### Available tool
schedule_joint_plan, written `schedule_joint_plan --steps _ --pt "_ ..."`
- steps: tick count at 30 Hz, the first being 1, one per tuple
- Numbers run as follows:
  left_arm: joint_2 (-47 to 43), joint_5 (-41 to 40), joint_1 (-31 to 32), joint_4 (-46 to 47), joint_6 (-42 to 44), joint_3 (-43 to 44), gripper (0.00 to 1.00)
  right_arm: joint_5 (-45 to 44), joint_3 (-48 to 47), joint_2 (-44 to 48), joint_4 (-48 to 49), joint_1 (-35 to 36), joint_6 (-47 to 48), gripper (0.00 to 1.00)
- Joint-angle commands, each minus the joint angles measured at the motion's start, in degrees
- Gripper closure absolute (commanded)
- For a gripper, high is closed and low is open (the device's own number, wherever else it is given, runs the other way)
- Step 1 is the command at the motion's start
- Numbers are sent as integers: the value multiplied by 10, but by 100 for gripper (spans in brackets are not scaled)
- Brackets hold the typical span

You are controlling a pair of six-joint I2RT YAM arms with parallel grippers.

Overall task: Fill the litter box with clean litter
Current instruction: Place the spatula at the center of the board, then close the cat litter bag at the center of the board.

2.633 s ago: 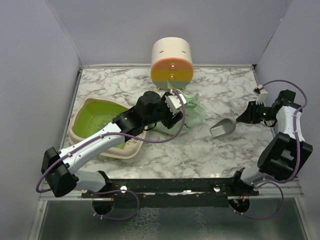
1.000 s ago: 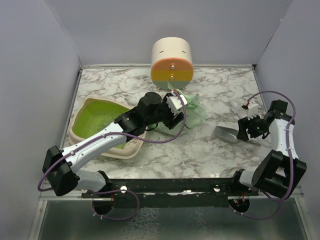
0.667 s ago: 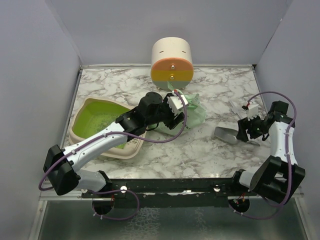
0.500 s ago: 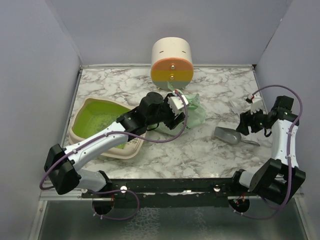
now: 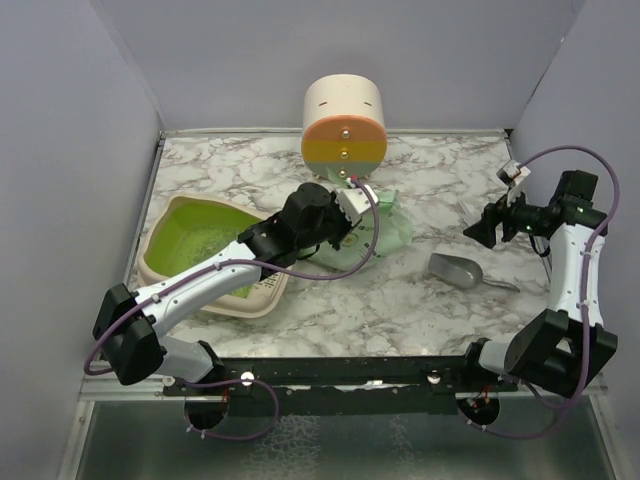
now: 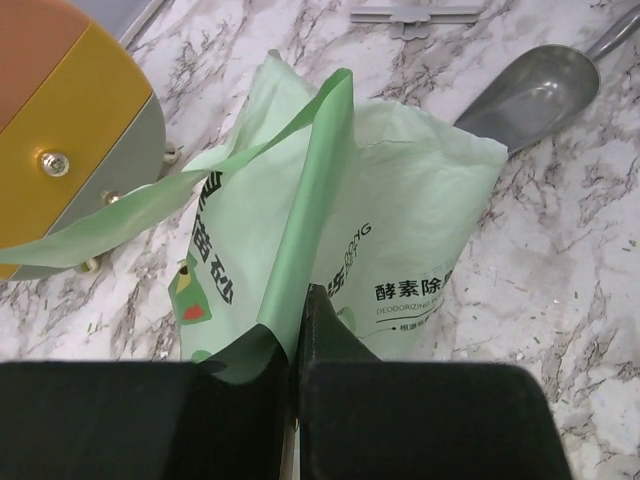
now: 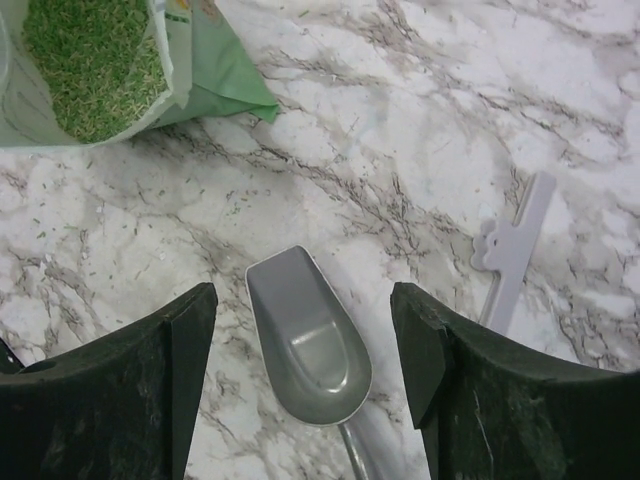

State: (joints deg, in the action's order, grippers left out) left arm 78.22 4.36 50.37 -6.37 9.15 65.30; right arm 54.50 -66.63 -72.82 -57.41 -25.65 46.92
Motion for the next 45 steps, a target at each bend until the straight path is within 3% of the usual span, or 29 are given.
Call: schedule_joint_plan --steps 1,7,13,17,26,30,41,45 --pt "-34 -53 1 -13 -1 13 100 15 -19 3 46 25 25 31" --pt "-83 -110 -14 -29 0 -4 100 42 -11 -2 55 46 67 40" --pt "-120 -155 -38 -44 -11 -31 100 131 21 -21 66 58 129 35" --pt "-136 -180 -56 -44 -16 -49 100 168 23 -73 28 85 225 35" --pt "-142 -195 -90 -46 -25 -59 100 276 -17 -203 -8 113 328 38" --pt "-147 -213 -96 -40 -24 -57 100 275 -3 -197 68 152 268 41" --pt "-156 -217 -102 -41 -22 -47 100 222 152 -93 546 263 -120 40" --pt "-152 -216 -104 -45 -19 -42 100 225 144 -110 592 277 -162 40"
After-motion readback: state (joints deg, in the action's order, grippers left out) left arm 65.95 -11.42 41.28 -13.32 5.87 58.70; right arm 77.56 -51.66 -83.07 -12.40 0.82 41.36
